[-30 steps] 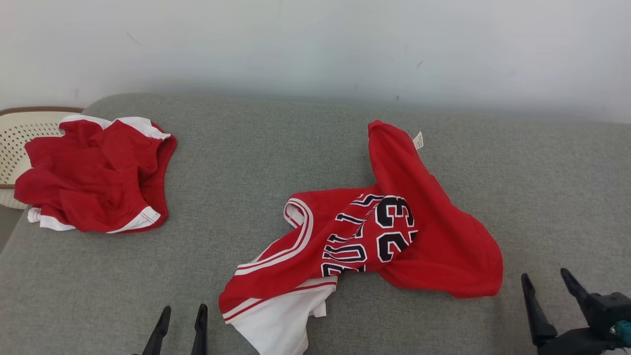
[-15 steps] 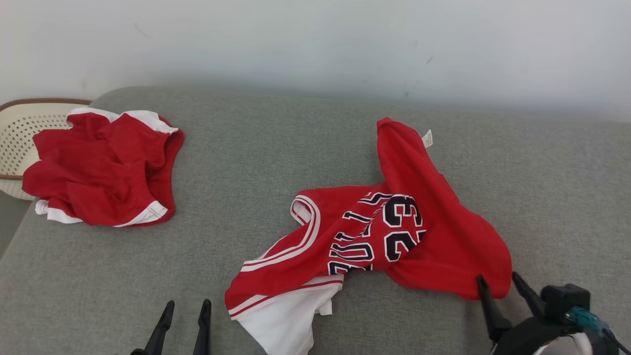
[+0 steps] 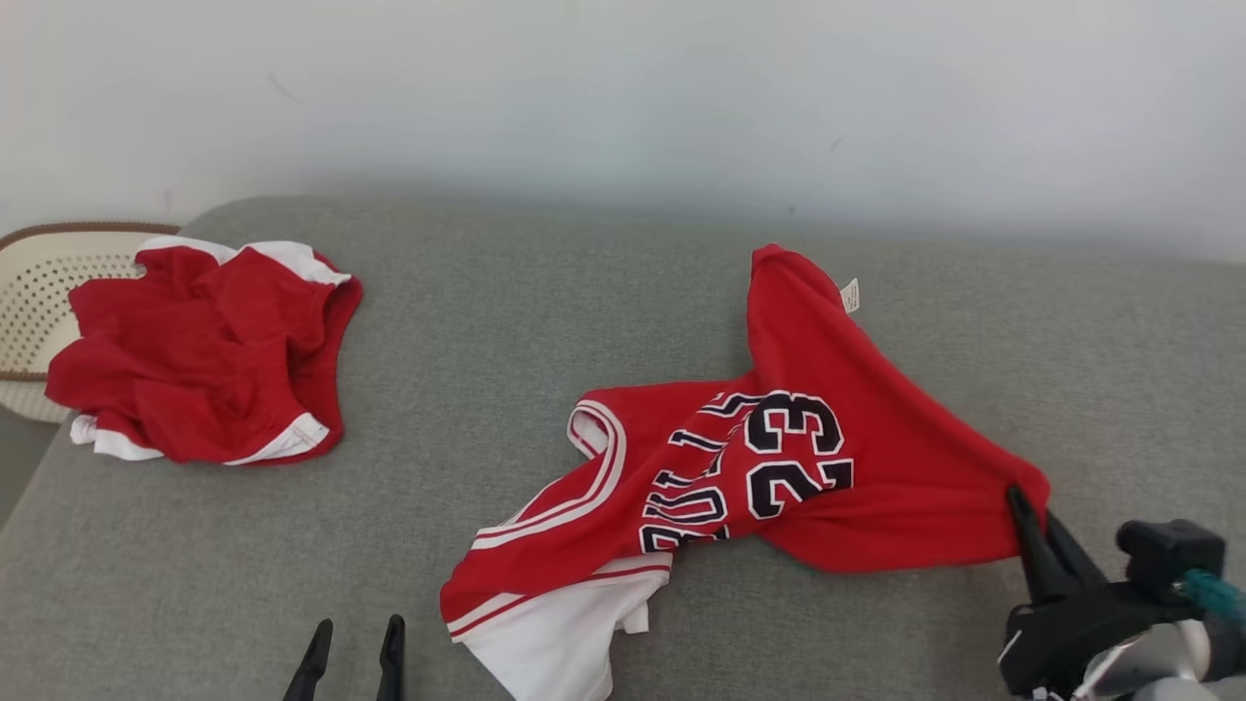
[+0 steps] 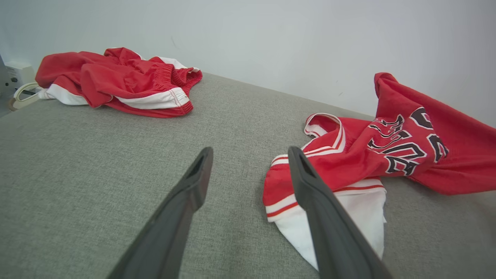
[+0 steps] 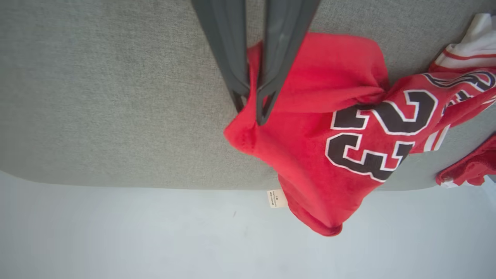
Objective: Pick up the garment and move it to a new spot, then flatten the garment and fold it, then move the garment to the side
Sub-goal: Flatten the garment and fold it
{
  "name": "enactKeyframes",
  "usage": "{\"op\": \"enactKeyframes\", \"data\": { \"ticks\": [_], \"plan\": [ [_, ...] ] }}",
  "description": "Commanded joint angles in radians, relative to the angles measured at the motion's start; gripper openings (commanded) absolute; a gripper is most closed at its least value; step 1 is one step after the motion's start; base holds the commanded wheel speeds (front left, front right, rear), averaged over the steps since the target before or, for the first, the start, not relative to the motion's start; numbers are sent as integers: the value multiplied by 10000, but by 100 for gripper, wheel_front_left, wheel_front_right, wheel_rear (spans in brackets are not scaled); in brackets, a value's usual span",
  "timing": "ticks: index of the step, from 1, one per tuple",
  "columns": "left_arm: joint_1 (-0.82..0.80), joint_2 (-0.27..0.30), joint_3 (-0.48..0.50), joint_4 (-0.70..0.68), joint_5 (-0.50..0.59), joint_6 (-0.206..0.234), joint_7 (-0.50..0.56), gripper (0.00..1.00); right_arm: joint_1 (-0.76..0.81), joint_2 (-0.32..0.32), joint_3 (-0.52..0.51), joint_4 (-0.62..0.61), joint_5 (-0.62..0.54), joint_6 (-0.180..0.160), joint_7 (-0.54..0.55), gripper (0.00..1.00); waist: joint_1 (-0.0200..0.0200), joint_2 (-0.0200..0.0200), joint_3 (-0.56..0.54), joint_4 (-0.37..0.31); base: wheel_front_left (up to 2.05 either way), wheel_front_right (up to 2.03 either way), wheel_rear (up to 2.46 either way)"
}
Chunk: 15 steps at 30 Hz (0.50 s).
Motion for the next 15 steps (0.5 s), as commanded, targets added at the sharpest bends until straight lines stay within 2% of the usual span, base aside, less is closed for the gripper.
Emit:
{"op": "enactKeyframes", "data": {
  "ticks": [1, 5, 9, 15],
  "plan": [
    [137, 2, 14, -13, 14, 44, -34, 100, 212, -32, -41, -172, 237, 5, 83, 0, 0, -1, -131, -160, 0, 0, 0],
    [244, 0, -41, -79, -57, 94, -34, 100, 589, -637, -336, -1616, 534, 1, 940, 0, 0, -1, -176, -338, 0, 0, 0],
    [270, 2, -45, -98, -106, 147, -34, 100, 1111, -895, -898, -3054, 343, 3, 1654, 0, 0, -1, -173, -436, 0, 0, 0],
    [229, 2, -138, -85, -162, 150, -34, 100, 1496, -680, -1262, -4347, 222, 3, 2501, 0, 0, -1, -164, -413, 0, 0, 0]
  ]
}}
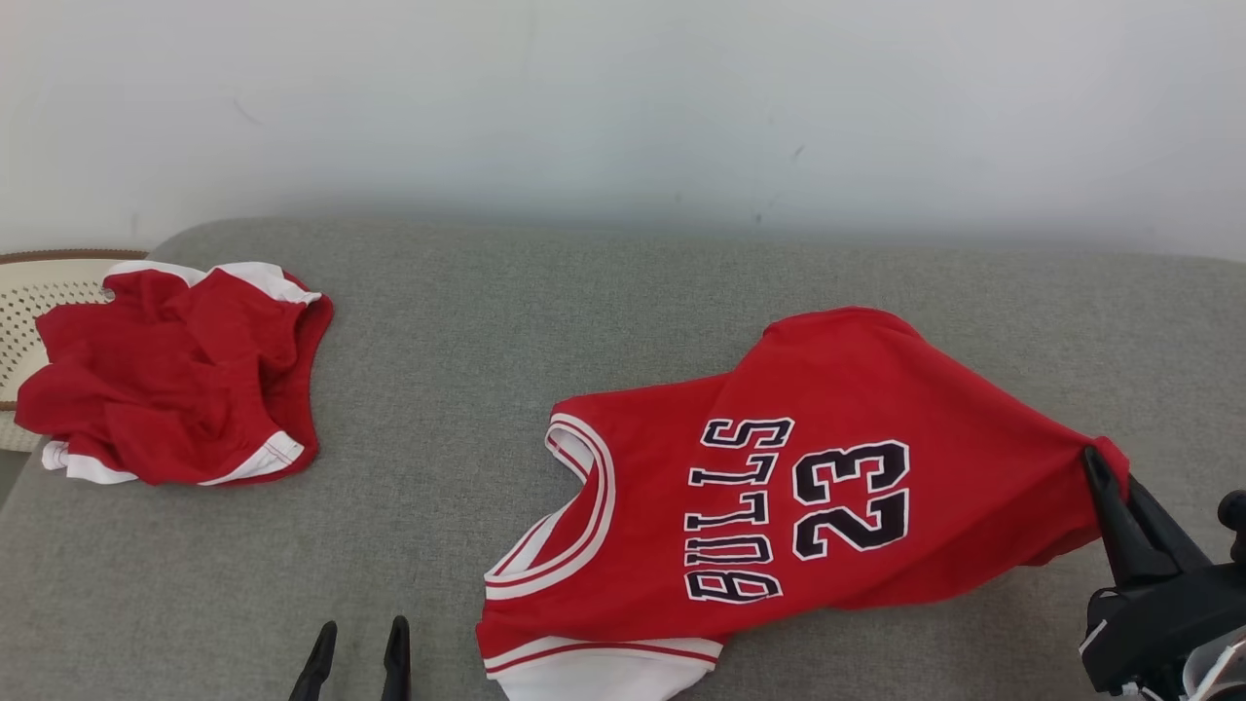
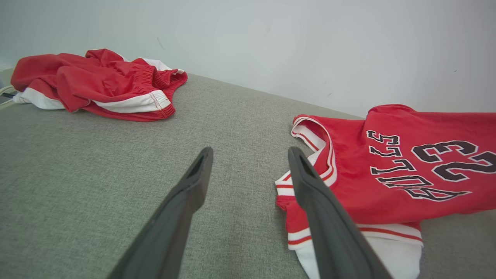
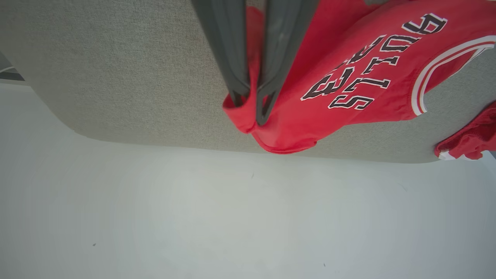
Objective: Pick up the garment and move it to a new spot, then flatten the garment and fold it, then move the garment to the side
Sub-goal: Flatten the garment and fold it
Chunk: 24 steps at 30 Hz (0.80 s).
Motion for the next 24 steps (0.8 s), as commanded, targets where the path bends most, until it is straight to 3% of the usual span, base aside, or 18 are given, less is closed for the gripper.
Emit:
{"op": "enactKeyframes", "data": {
  "ticks": [1, 7, 12, 24],
  "plan": [
    [121, 2, -41, 4, -21, -33, -34, 100, 113, 43, 45, -50, -18, 1, 40, 0, 0, 0, 9, 48, 0, 0, 0],
    [-24, 3, -50, 50, 2, -78, -33, 100, -662, 70, 407, 282, -102, 1, -40, 0, 0, 0, 102, 300, 0, 0, 0],
    [-178, 2, -62, 77, 83, -162, -33, 100, -2170, 32, 950, 1453, -321, 1, -265, 0, 0, 0, 273, 576, 0, 0, 0],
    [-596, 3, -235, 301, 56, -278, -34, 100, -6080, 461, 2469, 7075, -424, 1, -1140, 0, 0, 0, 650, 1348, 0, 0, 0]
  ]
}}
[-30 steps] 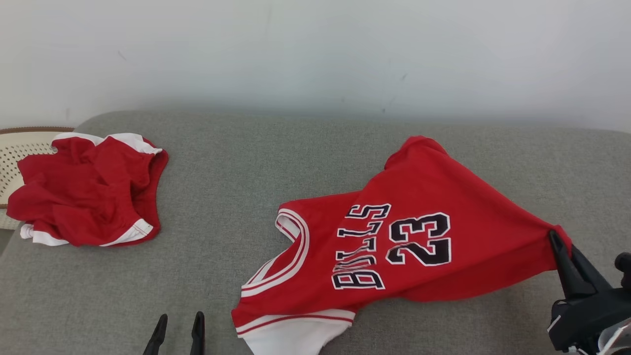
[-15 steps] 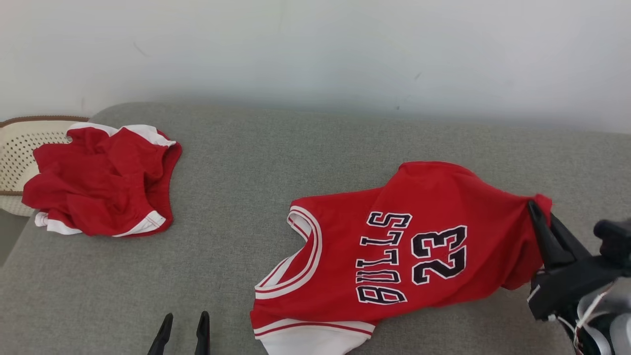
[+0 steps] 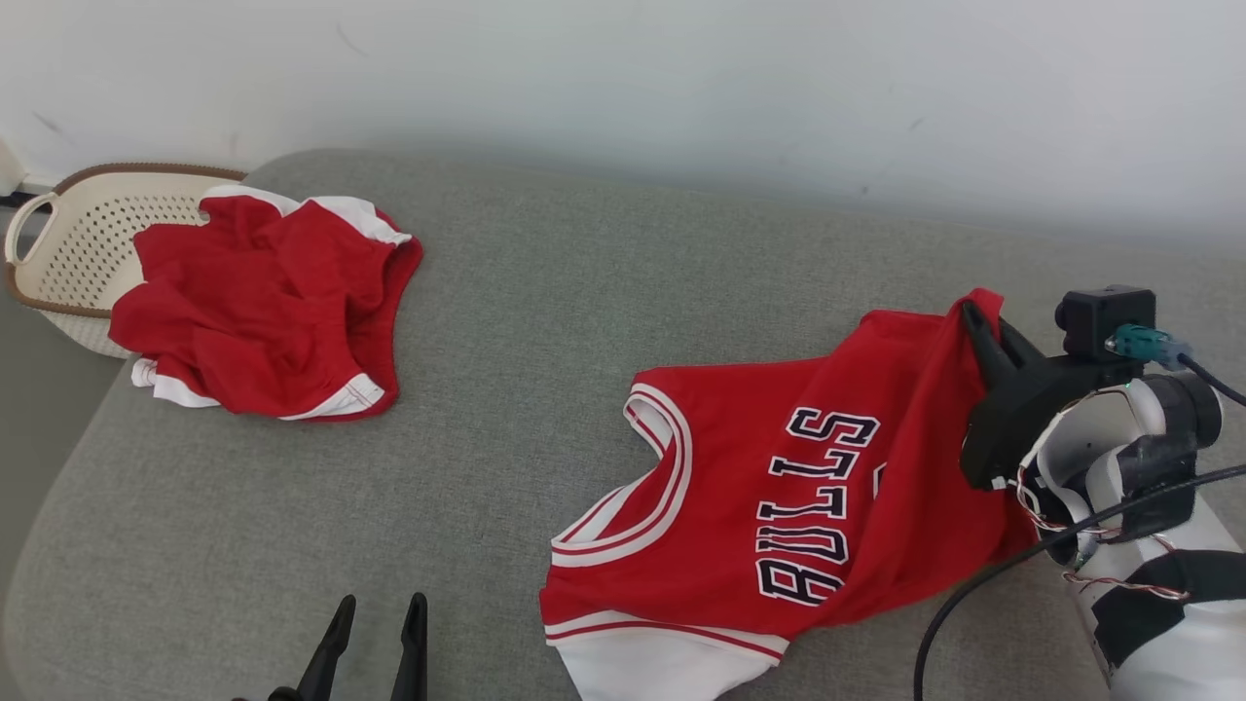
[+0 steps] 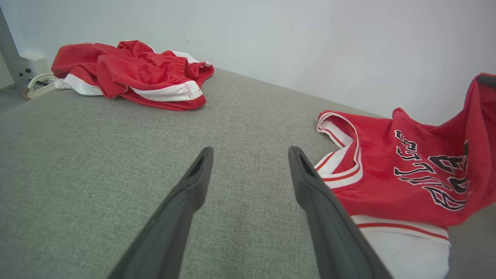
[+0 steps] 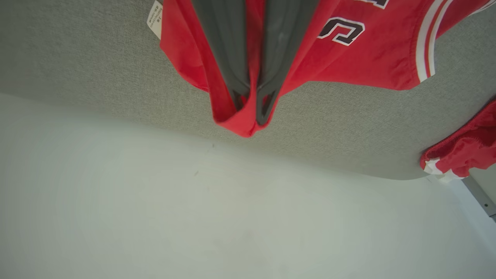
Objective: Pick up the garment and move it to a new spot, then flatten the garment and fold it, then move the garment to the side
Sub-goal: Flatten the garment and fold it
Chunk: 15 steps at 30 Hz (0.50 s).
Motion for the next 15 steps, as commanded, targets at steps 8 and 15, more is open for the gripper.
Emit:
{"op": "enactKeyframes", "data": {
  "ticks": [8, 15],
  "plan": [
    [-55, 3, 155, 97, 56, -20, -34, 100, -1192, 320, 671, 2946, 295, 1, -1017, 100, -1, -1, 45, 176, 0, 0, 0],
    [178, 0, 259, 50, 53, 17, -34, 100, -787, 30, 1280, 2803, 976, 1, -1866, 100, -1, -1, -159, -292, 0, 0, 0]
  ]
}}
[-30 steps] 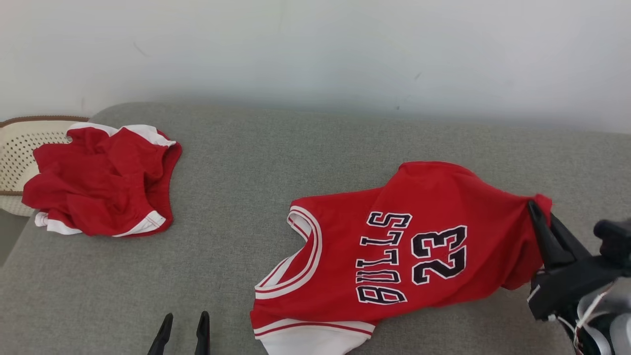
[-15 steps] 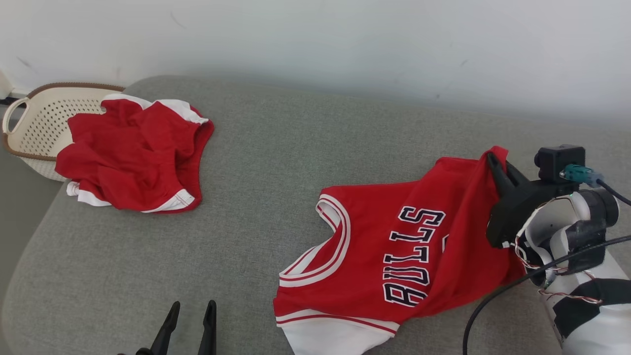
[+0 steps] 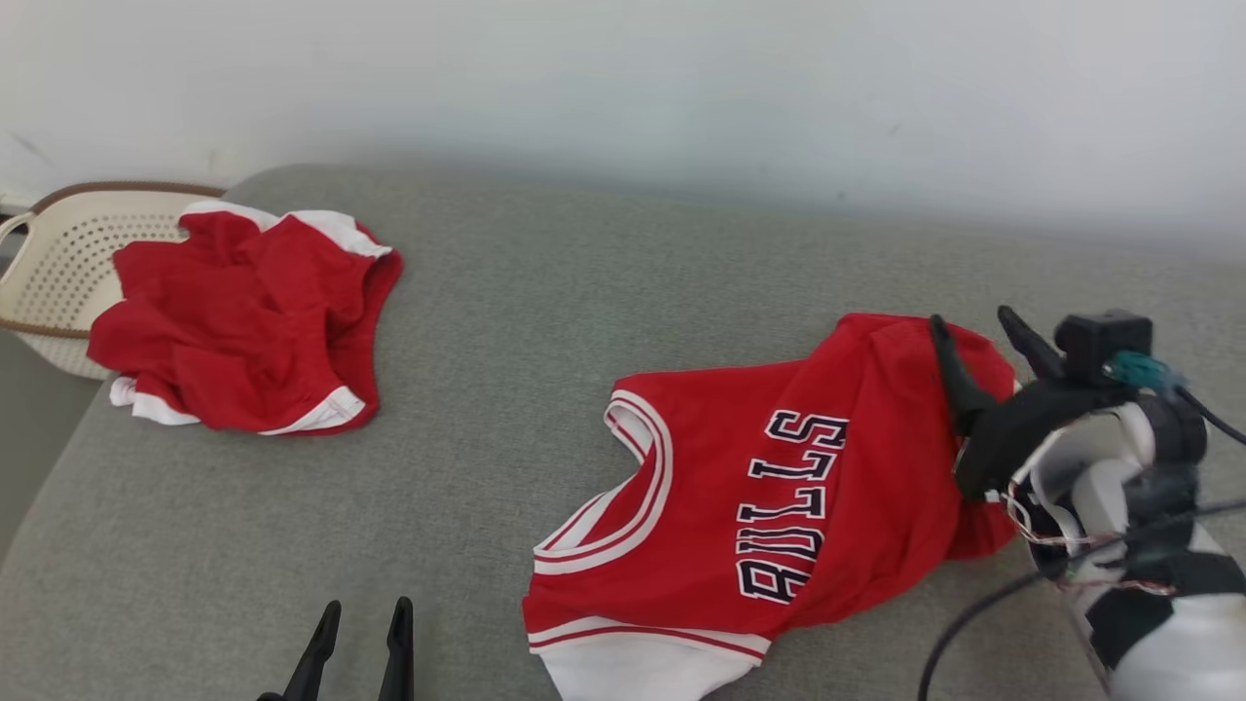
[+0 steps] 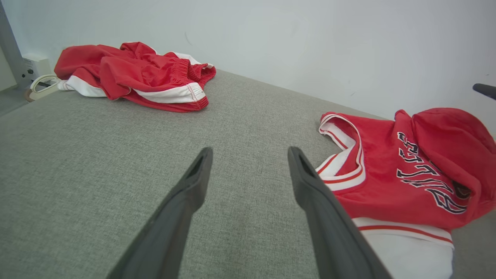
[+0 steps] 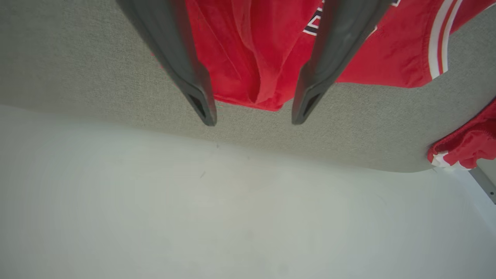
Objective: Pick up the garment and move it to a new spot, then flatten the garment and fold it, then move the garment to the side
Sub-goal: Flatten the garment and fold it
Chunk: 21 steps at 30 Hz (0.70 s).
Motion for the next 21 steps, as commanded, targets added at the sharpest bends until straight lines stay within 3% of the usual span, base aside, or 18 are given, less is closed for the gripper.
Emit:
{"op": "enactKeyframes", "data": {
  "ticks": [1, 5, 11, 17, 21],
  "plan": [
    [142, -5, -9, -36, 47, 18, -33, 100, 381, -130, 51, -159, 92, 1, -168, 100, -1, 0, -92, -223, 0, 0, 0],
    [233, -2, 6, -103, 24, 52, -34, 100, 930, -555, -321, -1135, 365, 1, -769, 100, -1, 0, -63, -528, 0, 0, 0],
    [228, -2, -17, -142, 27, 64, -34, 100, 2698, -880, -1948, -2913, -38, 1, -1027, 100, -1, 0, -20, -817, 0, 0, 0],
    [206, -2, 26, -136, 81, 13, -33, 100, 4551, -370, -3102, -4639, -497, 1, -417, 100, -1, 0, -20, -861, 0, 0, 0],
    [123, -2, 19, -107, 89, -21, -33, 100, 5283, -34, -3216, -5571, -680, 1, 144, 100, -1, 0, 27, -836, 0, 0, 0]
  ]
}}
